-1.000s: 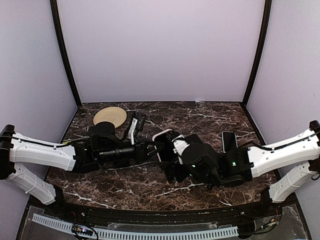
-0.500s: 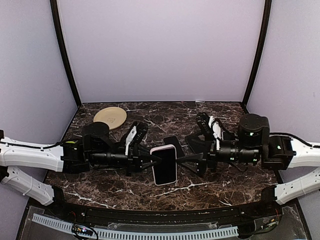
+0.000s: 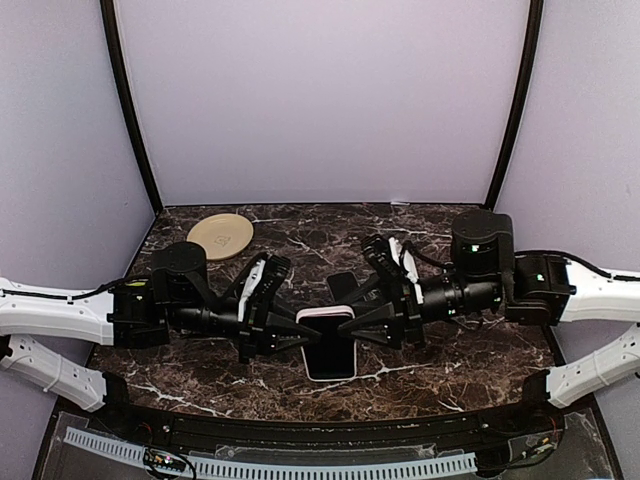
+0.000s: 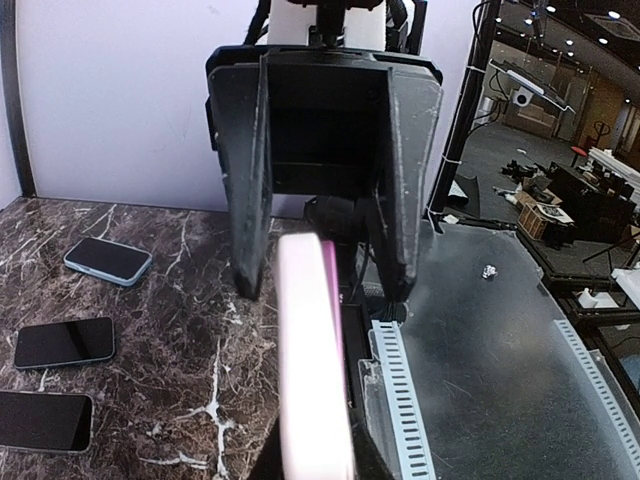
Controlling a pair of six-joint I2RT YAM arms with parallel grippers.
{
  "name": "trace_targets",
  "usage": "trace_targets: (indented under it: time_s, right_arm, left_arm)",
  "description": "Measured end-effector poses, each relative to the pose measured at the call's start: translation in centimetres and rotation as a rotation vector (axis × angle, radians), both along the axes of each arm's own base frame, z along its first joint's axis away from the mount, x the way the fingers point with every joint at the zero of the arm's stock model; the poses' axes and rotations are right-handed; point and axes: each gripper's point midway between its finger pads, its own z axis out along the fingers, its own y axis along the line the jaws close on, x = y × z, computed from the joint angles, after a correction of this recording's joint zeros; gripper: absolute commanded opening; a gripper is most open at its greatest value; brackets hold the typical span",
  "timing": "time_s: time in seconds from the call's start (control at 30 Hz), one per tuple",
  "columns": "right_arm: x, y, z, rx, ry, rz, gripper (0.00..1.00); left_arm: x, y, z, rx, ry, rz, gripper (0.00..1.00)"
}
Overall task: Put the phone into the phone case
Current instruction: Press the top right corner of the phone case, then pass from the left arm to the right
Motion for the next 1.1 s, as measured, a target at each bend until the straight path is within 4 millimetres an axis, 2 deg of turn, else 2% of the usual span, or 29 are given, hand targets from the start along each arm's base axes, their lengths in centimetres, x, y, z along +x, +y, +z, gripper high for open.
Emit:
trace_targets:
  time_s: [0.23, 0.47, 0.53, 0.6, 0.73, 0.8, 1.0, 1.1]
  right_arm:
    - [0.4, 0.2, -0.8, -0.021, 0.021, -0.004, 0.00]
    - [0.7, 0.4, -1.1, -0.038, 0.048, -0.008, 0.00]
    - [0.8, 0.4, -1.2, -0.042, 0.049, -0.009, 0.22]
    - [0.8, 0.4, -1.2, -0.043, 0.054, -0.012, 0.36]
    - [1.0, 0.8, -1.8, -0.049, 0.078, -0.022, 0.40]
    - [1.0, 1.0, -2.2, -0.055, 0.096, -0.020, 0.40]
    - [0.6, 1.1, -4.0, -0.067, 0.154, -0.007, 0.08]
    - [0.3, 1.2, -4.0, -0.059, 0.132, 0.015, 0.01]
  left_arm:
    - [-0.2, 0.0, -0.1, 0.005, -0.016, -0.006, 0.00]
    - [0.1, 0.0, -0.5, 0.021, -0.014, 0.008, 0.00]
    - [0.2, 0.0, -0.6, 0.022, -0.015, 0.013, 0.00]
    - [0.3, 0.0, -0.6, 0.023, -0.016, 0.020, 0.00]
    - [0.4, 0.0, -0.2, 0.010, -0.030, 0.034, 0.00]
    - [0.5, 0.0, 0.3, -0.007, -0.039, 0.039, 0.00]
    - [0.5, 0.2, 1.8, -0.056, -0.061, 0.046, 0.00]
    - [0.6, 0.3, 1.7, -0.050, -0.021, 0.053, 0.02]
